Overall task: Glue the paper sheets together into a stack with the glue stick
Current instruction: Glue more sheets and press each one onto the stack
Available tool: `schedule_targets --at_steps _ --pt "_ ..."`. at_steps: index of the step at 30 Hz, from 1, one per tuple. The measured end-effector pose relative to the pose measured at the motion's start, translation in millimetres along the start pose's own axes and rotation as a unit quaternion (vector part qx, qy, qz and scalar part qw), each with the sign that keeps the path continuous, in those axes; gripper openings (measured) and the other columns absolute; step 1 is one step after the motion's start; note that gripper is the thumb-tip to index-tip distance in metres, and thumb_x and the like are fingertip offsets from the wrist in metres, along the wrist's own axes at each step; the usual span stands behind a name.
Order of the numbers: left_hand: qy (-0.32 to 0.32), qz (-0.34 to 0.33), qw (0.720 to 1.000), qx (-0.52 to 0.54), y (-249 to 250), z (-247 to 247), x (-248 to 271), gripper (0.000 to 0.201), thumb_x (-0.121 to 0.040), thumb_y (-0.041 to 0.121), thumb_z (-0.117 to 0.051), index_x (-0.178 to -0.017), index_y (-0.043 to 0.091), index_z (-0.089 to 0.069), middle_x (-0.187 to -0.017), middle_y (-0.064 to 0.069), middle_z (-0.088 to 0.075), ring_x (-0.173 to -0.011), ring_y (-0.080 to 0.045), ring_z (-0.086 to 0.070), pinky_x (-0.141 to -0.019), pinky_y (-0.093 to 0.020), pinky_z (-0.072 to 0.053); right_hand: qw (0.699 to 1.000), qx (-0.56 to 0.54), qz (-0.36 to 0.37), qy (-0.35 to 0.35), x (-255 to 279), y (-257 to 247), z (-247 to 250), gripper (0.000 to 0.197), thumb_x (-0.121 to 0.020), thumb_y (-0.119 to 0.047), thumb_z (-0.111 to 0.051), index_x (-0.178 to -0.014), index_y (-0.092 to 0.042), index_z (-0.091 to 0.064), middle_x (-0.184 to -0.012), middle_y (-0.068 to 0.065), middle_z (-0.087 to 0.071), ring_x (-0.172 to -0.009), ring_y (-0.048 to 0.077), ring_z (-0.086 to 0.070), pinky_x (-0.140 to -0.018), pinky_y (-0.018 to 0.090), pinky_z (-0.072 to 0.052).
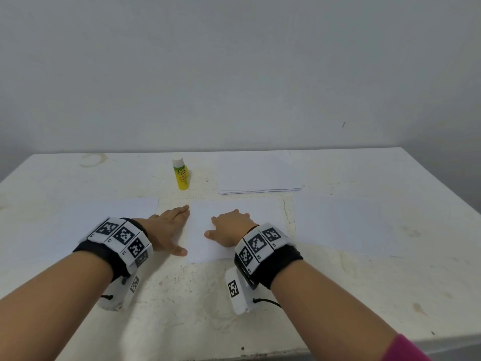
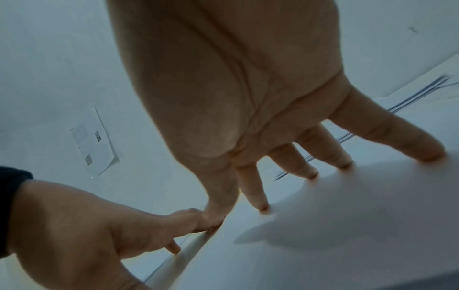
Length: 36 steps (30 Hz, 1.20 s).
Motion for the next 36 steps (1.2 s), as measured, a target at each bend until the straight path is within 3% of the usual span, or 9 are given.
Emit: schedule_targets --at_steps 4,9,13,18,22,24,27,30,36 --pt "-0.009 0.005 1.000 0.016 -0.4 0.6 -1.3 0.096 -0.094 0.047 -0.051 -0.150 0.010 0.017 -0.158 0.000 0.022 -0.148 -0.017 0.006 -0.119 -0.039 -0.009 1.000 0.007 -0.011 0.004 4.4 -2.5 0.1 0.046 -0.098 -0.025 -0.042 -0.141 -0.010 -0.036 -0.144 0.015 -0.040 -0.140 0.036 -0.023 -0.114 0.053 -0.018" --pt "0.000 0.016 0.998 0.067 1.9 4.9 -4.6 0.077 -0.100 0.044 -0.038 -0.152 0.012 0.009 -0.160 0.002 0.016 -0.148 -0.018 0.006 -0.118 -0.039 -0.007 1.000 -0.013 -0.015 0.020 20.3 -3.2 2.2 0.053 -0.096 -0.019 -0.048 -0.145 -0.013 -0.030 -0.143 0.018 -0.037 -0.141 0.037 -0.018 -0.114 0.050 -0.022" --pt "0.018 0.017 0.998 0.061 3.4 4.9 -5.4 0.094 -0.091 0.063 -0.042 -0.153 0.010 0.004 -0.160 0.002 0.011 -0.147 -0.018 0.000 -0.118 -0.041 -0.013 0.999 -0.035 -0.027 0.026 28.9 -6.3 1.7 0.059 -0.096 -0.016 -0.049 -0.148 -0.014 -0.021 -0.147 0.021 -0.031 -0.143 0.040 -0.012 -0.114 0.050 -0.024" --pt "0.044 0.001 0.998 0.053 8.4 1.4 -5.1 0.122 -0.076 0.064 -0.065 -0.149 0.004 0.012 -0.157 -0.005 0.016 -0.147 -0.022 0.000 -0.118 -0.043 -0.018 0.998 -0.036 -0.029 0.033 28.4 -6.1 1.5 0.059 -0.096 -0.016 -0.049 -0.148 -0.014 -0.021 -0.146 0.021 -0.032 -0.142 0.039 -0.014 -0.114 0.049 -0.024" --pt "0.034 -0.025 0.999 0.020 10.5 2.6 -6.5 0.128 -0.076 0.065 -0.064 -0.147 0.007 0.025 -0.155 -0.006 0.030 -0.147 -0.026 0.010 -0.120 -0.040 -0.006 0.999 -0.013 -0.039 0.030 24.8 -8.7 1.0 0.059 -0.094 -0.018 -0.051 -0.146 -0.015 -0.024 -0.144 0.022 -0.033 -0.137 0.039 -0.024 -0.110 0.049 -0.031" --pt "0.011 -0.018 1.000 -0.014 13.5 3.2 -5.1 0.119 -0.081 0.065 -0.058 -0.149 0.008 0.020 -0.158 -0.005 0.024 -0.147 -0.027 0.008 -0.119 -0.039 -0.006 0.998 -0.005 -0.058 0.021 18.4 -11.7 2.2 0.063 -0.091 -0.018 -0.054 -0.145 -0.015 -0.023 -0.146 0.025 -0.026 -0.135 0.043 -0.024 -0.106 0.055 -0.034" --pt "0.007 -0.004 0.999 -0.036 15.2 2.4 -4.8 0.116 -0.082 0.064 -0.058 -0.150 0.007 0.017 -0.159 -0.003 0.021 -0.146 -0.026 0.016 -0.119 -0.042 -0.008 0.999 0.017 -0.020 0.022 8.7 -16.2 5.1 0.079 -0.087 -0.014 -0.057 -0.151 -0.015 -0.010 -0.159 0.015 0.003 -0.146 0.037 0.004 -0.111 0.064 -0.016" --pt "0.015 0.005 0.998 -0.064 15.4 2.1 -4.8 0.115 -0.082 0.066 -0.056 -0.151 0.008 0.016 -0.158 -0.003 0.022 -0.144 -0.023 0.024 -0.118 -0.049 -0.002 0.996 0.021 0.084 0.003 3.1 -15.2 8.5 0.090 -0.087 -0.008 -0.056 -0.154 -0.020 0.003 -0.160 -0.001 0.013 -0.148 0.019 0.006 -0.118 0.054 -0.009" --pt "-0.001 0.003 0.998 -0.067 14.4 1.7 -4.4 0.115 -0.082 0.067 -0.053 -0.149 0.008 0.020 -0.157 -0.003 0.026 -0.144 -0.022 0.026 -0.117 -0.052 -0.001 0.996 0.046 0.069 -0.018 1.7 36.2 12.6 0.103 -0.084 -0.049 -0.066 -0.153 -0.025 0.006 -0.160 -0.006 0.012 -0.148 0.014 0.001 -0.116 0.053 0.002"
Point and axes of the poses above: each hand's wrist, its own x-axis away from the middle knuckle, its own z-axis out of the back of the hand, y = z × x, the point moved 2 cm from there along -x, towards the middle knuckle
